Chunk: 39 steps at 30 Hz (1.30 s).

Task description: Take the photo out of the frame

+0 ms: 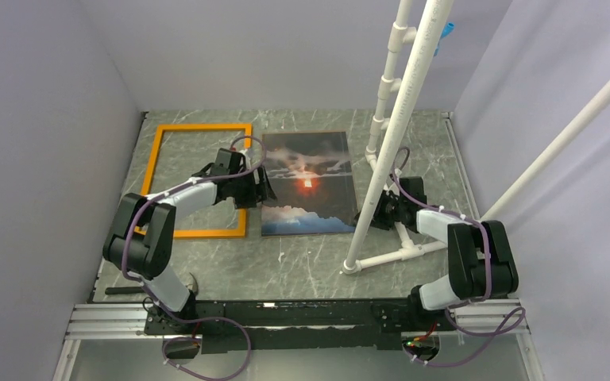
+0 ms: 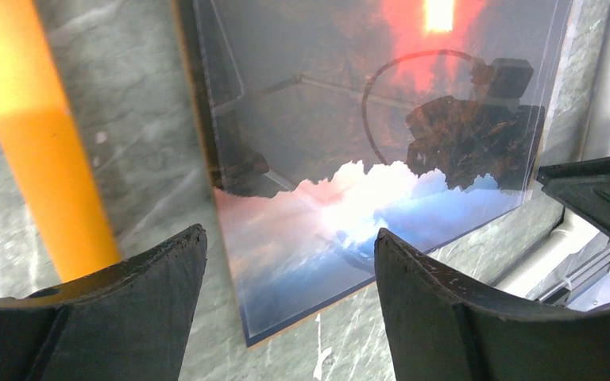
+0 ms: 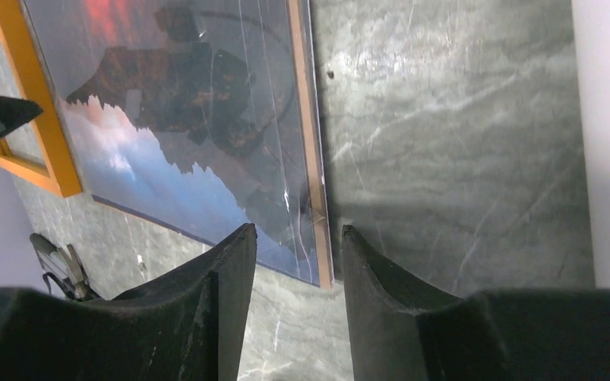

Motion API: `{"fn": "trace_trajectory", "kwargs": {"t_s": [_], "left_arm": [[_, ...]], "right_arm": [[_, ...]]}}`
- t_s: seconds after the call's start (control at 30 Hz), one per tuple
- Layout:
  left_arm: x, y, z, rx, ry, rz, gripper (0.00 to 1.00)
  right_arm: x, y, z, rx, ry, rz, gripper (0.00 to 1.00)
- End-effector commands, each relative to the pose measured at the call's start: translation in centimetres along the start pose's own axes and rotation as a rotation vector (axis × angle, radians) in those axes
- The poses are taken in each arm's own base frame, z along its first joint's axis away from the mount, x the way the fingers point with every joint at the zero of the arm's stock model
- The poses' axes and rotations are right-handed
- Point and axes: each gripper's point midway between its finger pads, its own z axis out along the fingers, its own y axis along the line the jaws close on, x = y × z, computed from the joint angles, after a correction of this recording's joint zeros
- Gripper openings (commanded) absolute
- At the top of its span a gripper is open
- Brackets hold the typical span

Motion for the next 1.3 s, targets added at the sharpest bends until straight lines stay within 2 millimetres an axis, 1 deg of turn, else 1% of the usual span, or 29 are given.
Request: {"fn": "trace_trajectory", "kwargs": {"t_s": [0.0, 0.07, 0.17, 0.33, 0.47, 0.67, 0.8, 0.97, 1.1, 1.27], "left_arm": [[0.0, -0.4, -0.9, 0.074, -0.017, -0.013, 0.81], [0.4, -0.4, -0.7, 0.094, -0.015, -0.028, 0.81], [1.5, -0.6, -0.6, 0.132, -0.003, -0.061, 0.81], [3.5, -0.6, -0.8, 0.163, 0.032, -0.087, 0.8], [4.3, -0.5, -1.2, 0.164, 0.039, -0.089, 0.79], [4.0, -0.9, -2.1, 0.173, 0.012, -0.077, 0.78], [3.3, -1.8, -3.0, 0.193, -0.005, -0.065, 0.78], [2.8, -2.9, -3.7, 0.231, -0.016, -0.067, 0.78], [2.9, -2.9, -3.7, 0.232, -0.01, -0.071, 0.78], [3.3, -3.6, -3.4, 0.295, -0.01, -0.114, 0.75]], "right_arm": [[-2.3, 1.5, 0.9, -0.06, -0.043, -0.034, 0.45], [-2.6, 1.5, 1.4, -0.062, -0.037, -0.032, 0.44], [-2.3, 1.4, 2.2, -0.051, -0.021, -0.043, 0.41], [-2.1, 0.1, 3.0, 0.014, -0.021, -0.055, 0.33], [-2.0, -0.7, 3.2, 0.058, -0.023, -0.056, 0.26], [-2.0, -1.4, 3.4, 0.09, -0.022, -0.046, 0.25], [-1.9, -1.3, 3.5, 0.082, -0.017, -0.045, 0.25], [-1.9, -1.3, 3.5, 0.08, -0.017, -0.046, 0.25], [-1.8, -1.3, 3.6, 0.078, -0.012, -0.045, 0.25], [-1.7, -1.2, 3.6, 0.075, -0.011, -0.045, 0.25]]}}
